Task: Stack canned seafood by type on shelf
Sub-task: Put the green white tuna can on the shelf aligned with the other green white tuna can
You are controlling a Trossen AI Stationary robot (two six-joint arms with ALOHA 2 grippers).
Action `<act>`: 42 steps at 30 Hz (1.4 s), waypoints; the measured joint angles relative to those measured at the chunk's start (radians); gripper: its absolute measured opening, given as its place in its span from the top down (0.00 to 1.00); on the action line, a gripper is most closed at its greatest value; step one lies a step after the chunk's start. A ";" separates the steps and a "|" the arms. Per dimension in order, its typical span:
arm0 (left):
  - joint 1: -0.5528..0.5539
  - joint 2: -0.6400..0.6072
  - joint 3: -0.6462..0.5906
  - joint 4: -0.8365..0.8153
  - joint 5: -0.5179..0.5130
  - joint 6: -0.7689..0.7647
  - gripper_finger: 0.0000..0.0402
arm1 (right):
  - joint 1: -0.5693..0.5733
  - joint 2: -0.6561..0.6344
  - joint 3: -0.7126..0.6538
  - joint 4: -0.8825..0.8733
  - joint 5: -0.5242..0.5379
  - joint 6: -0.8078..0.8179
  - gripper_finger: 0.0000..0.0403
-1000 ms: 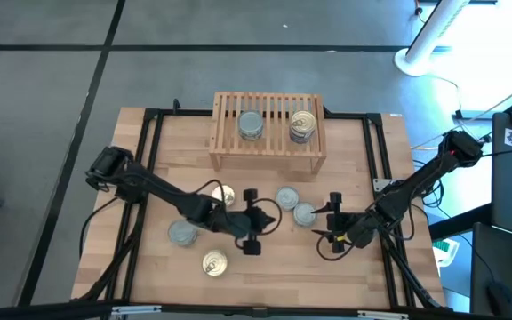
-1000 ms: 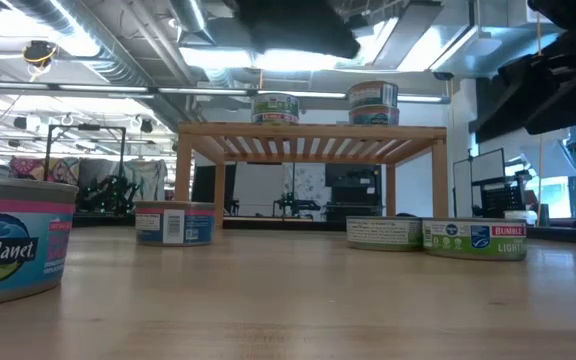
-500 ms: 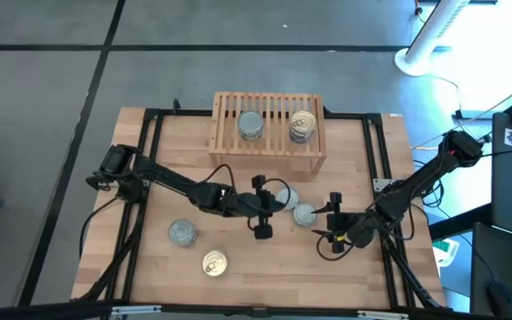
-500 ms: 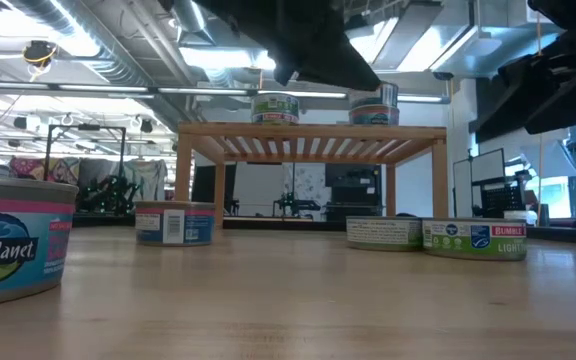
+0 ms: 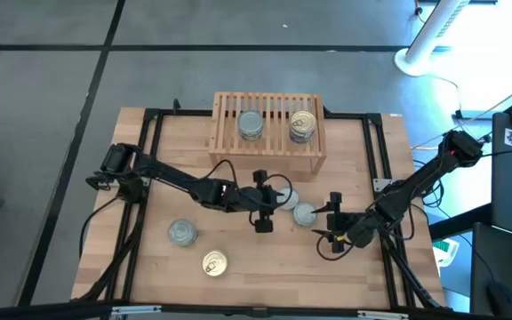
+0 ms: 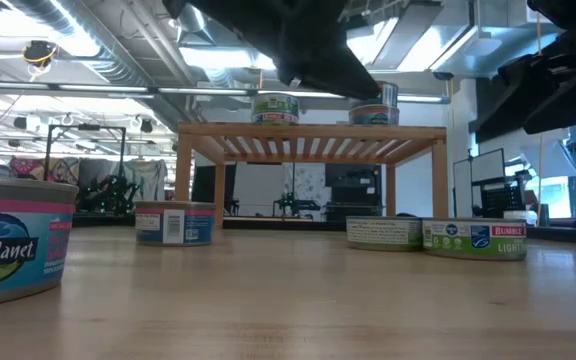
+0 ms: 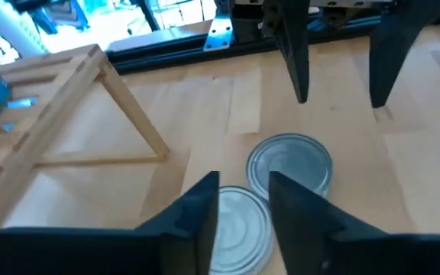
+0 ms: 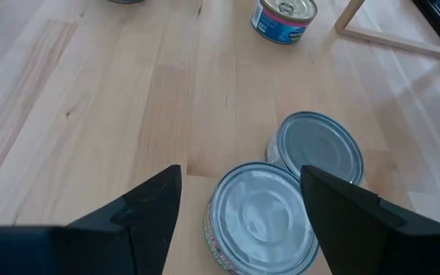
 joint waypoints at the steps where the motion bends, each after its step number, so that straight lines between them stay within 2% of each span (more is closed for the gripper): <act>1: 0.000 0.000 0.000 0.000 0.000 0.023 0.70 | 0.000 0.000 0.000 0.000 0.000 0.000 0.33; 5: 0.003 0.037 0.002 0.014 0.014 0.083 0.64 | 0.000 0.000 0.000 0.000 0.000 0.000 0.33; 9: 0.007 0.107 0.001 0.032 0.091 0.105 0.65 | 0.000 0.000 0.000 0.004 0.000 0.000 0.33; 18: 0.014 0.220 0.001 0.109 0.103 0.160 0.66 | 0.000 0.000 0.001 0.021 0.000 0.000 0.33; 26: 0.051 0.227 0.001 0.110 0.109 0.145 0.67 | 0.000 0.000 0.001 0.021 0.000 0.000 0.33; 31: 0.071 0.227 0.001 0.083 0.219 0.143 0.67 | 0.000 0.000 0.001 0.021 -0.001 0.000 0.33; 42: 0.087 0.263 0.000 0.086 0.222 0.143 0.67 | 0.000 0.000 0.001 0.020 -0.008 0.000 0.33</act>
